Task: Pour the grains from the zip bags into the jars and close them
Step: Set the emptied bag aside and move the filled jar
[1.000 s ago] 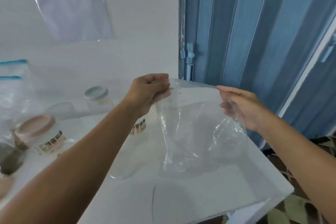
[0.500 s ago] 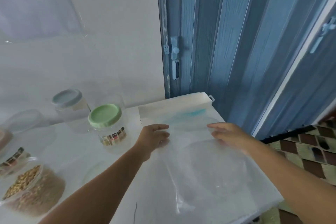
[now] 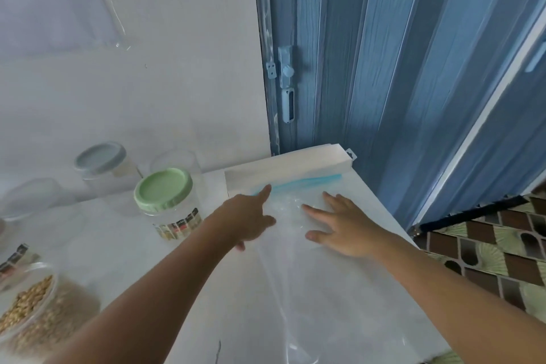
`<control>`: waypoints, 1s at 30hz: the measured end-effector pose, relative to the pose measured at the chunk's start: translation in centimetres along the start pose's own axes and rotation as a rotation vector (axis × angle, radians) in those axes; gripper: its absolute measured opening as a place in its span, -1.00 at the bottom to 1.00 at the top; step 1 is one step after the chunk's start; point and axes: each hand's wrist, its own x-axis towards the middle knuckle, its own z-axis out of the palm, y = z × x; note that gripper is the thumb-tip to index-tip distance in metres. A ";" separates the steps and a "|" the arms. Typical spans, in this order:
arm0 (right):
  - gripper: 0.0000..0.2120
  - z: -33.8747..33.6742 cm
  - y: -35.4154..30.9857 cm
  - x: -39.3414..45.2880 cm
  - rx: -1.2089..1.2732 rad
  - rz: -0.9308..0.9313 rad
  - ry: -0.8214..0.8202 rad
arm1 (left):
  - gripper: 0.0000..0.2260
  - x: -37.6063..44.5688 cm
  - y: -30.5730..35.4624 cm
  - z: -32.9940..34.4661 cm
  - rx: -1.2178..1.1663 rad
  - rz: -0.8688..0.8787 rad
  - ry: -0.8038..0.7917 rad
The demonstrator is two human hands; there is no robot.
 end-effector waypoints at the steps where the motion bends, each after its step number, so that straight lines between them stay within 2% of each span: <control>1: -0.36 0.3 0.3 0.2 -0.017 -0.007 -0.031 | -0.38 0.2 0.4 -0.3 0.095 -0.003 0.084; 4: -0.35 1.1 1.0 0.5 -0.077 -0.043 -0.050 | -0.55 2.6 1.3 -0.2 0.277 -0.029 0.349; 6: -0.36 1.3 1.3 0.8 -0.082 -0.063 -0.049 | -0.49 5.0 1.2 0.4 0.343 -0.023 0.420; 8: -0.36 1.2 1.5 0.9 -0.072 -0.069 -0.057 | -0.41 7.0 0.4 0.8 0.345 -0.024 0.396; 11: -0.35 1.1 1.6 1.1 -0.072 -0.074 -0.071 | -0.39 8.4 -0.4 1.1 0.140 -0.022 0.325; 18: -0.35 0.8 1.7 1.7 -0.075 -0.068 -0.084 | -0.38 9.0 -0.5 0.6 -0.175 0.064 0.457; 24: -0.34 0.0 1.2 3.4 -0.069 -0.046 -0.078 | -0.36 8.4 -0.1 -0.7 -0.211 0.127 0.527; 30: -0.30 -0.7 0.7 6.1 -0.056 -0.067 -0.019 | -0.37 8.0 -0.8 0.6 -0.189 0.123 0.451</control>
